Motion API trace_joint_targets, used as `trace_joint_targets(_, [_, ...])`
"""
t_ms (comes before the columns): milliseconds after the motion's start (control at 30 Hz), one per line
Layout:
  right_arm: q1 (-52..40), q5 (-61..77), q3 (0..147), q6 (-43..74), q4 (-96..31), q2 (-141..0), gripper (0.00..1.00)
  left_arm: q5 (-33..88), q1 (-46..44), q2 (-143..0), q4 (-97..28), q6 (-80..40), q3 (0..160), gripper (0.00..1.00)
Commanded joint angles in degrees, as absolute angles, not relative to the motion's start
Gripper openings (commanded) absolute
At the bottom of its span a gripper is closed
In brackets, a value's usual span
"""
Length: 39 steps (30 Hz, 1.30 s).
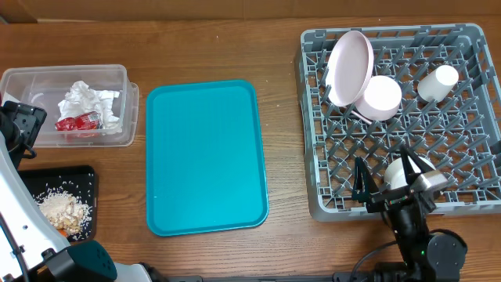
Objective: Sort waste into correct bins and load items into the dishwasher
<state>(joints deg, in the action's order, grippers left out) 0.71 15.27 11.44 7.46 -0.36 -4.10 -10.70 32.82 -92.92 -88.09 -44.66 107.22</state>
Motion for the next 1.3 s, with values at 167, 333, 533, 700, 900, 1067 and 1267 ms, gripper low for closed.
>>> trace_joint_targets(167, [1.04, 14.00, 4.62, 7.22, 8.45, -0.16, 1.00, -10.87, 32.60, -93.12, -88.03, -44.82, 107.37, 1.00])
trace_joint_targets(333, [1.06, 10.41, 3.36, 7.22, 9.47, -0.16, 1.00, -10.87, 32.60, -93.12, -88.03, -44.82, 107.37, 1.00])
trace_joint_targets(533, [1.37, 8.88, 0.43, 6.96, 14.50, -0.14, 1.00, -10.87, 32.60, -93.12, -88.03, -44.82, 107.37, 1.00])
trace_joint_targets(700, [1.37, 6.46, 0.43, 5.67, 13.47, -0.14, 1.00, -10.87, 32.60, -93.12, -88.03, -44.82, 107.37, 1.00])
trace_joint_targets(900, [1.37, 6.39, 0.45, 4.14, 5.15, -0.14, 1.00, -10.87, 32.60, -93.12, -88.03, -44.82, 107.37, 1.00])
trace_joint_targets(1067, [1.43, 5.96, 0.45, 4.16, -4.82, -0.14, 1.00, -10.87, 32.60, -93.12, -88.03, -44.82, 107.37, 1.00])
trace_joint_targets(1267, [1.41, 6.46, 0.45, 4.67, -4.21, -0.16, 1.00, -10.87, 32.60, -93.12, -88.03, -44.82, 107.37, 1.00])
